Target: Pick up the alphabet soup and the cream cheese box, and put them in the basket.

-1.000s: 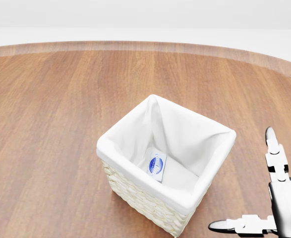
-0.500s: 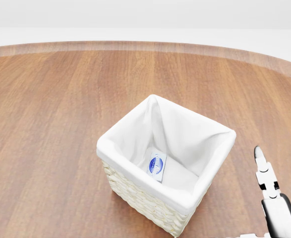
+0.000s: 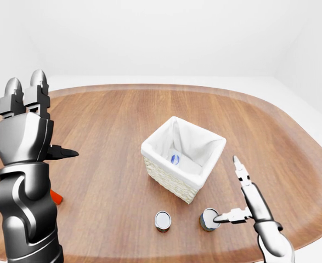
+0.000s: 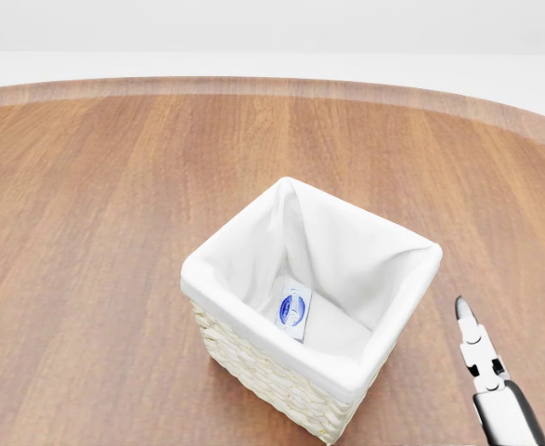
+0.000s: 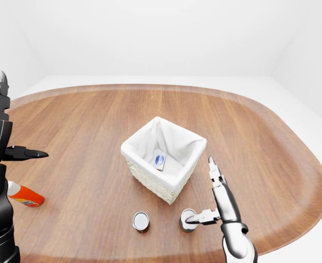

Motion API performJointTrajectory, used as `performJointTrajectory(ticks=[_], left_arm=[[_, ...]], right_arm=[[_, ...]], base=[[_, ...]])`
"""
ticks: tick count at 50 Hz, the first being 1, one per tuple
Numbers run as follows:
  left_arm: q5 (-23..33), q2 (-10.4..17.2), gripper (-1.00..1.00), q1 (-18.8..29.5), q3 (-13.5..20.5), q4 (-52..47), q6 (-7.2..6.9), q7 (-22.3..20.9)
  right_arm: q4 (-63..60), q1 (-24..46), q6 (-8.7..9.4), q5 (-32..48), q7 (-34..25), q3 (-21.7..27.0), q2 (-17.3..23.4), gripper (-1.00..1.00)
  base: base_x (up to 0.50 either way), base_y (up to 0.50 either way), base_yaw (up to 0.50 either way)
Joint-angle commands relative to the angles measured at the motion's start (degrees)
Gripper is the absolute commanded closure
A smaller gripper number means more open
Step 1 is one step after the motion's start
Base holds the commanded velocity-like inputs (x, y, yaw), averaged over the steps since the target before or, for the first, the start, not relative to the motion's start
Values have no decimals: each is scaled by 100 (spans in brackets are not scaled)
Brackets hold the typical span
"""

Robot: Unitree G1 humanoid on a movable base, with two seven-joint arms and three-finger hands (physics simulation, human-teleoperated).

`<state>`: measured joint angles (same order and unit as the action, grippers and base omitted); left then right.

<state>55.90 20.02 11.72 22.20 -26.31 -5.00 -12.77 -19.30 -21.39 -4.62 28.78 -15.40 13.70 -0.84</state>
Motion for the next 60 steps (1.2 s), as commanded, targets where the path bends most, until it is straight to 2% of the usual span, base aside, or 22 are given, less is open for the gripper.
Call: performJointTrajectory(ticks=[1, 9, 16, 35, 60], left_arm=[[-45, 10, -100, 18, -16, 63, 0, 0], [-46, 12, -100, 7, -20, 75, 0, 20], [-35, 10, -100, 3, -22, 93, 0, 28], [7, -5, -100, -16, -23, 44, 0, -16], [255, -44, -100, -60, -75, 3, 0, 75]], right_arm=[[200, -40, -38, 381, 86, -79, 35, -100], [487, -41, -38, 488, 213, -177, 84, -100], [243, -165, -38, 568, 95, -314, 62, -100], [560, -243, -38, 705, 120, -417, 143, -100], [1318, -126, -38, 709, 427, -671, 296, -100]], base=[[0, 0, 0], [0, 0, 0], [0, 0, 0], [0, 0, 0], [0, 0, 0]])
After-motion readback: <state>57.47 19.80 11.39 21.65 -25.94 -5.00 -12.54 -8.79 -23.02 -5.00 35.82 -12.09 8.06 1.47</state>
